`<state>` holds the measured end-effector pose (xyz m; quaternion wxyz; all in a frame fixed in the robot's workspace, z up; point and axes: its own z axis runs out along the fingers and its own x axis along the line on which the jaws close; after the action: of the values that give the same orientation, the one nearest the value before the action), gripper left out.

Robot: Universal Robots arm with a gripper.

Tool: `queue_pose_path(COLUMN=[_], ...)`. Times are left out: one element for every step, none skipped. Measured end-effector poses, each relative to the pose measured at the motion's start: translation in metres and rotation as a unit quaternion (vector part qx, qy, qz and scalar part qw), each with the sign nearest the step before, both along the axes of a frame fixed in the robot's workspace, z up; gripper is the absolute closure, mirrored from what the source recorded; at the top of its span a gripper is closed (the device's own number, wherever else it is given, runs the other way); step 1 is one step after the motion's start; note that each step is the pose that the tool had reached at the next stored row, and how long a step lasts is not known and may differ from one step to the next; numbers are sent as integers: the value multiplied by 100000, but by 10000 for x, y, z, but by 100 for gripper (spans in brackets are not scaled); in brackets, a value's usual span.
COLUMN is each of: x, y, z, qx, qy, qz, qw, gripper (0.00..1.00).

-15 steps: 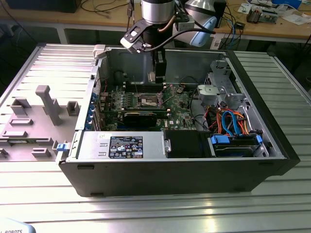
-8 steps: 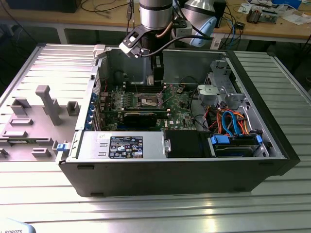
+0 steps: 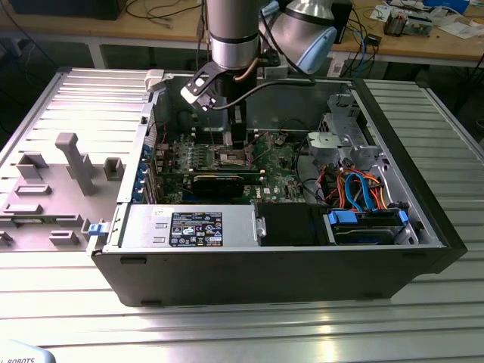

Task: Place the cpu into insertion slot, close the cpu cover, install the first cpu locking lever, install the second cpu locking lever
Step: 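Place the cpu into insertion slot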

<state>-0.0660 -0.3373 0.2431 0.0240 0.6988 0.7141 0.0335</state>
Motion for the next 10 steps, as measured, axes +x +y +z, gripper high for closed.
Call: queue_pose_path(x=[-3,-5,-7,-10,-14,-16,-19,-25,-32,-40], y=[0,0,0,0,0,0,0,0,0,1], z=[-23,-42,-85,-109,-146,-169,-188,-213,-229,-251], qx=[3,6,6,5,7,1,5,1,-1,6], qy=[0,-2,0,-3,-1,2,-3,-2,1,-3], qz=[-30,-33,-46,-92,-144,-148,-156,-185,-206,-243], qw=[100000,100000,100000,100000,100000,100000,100000,100000,100000,100000], gripper=[46,46,46,46,46,46,46,46,46,46])
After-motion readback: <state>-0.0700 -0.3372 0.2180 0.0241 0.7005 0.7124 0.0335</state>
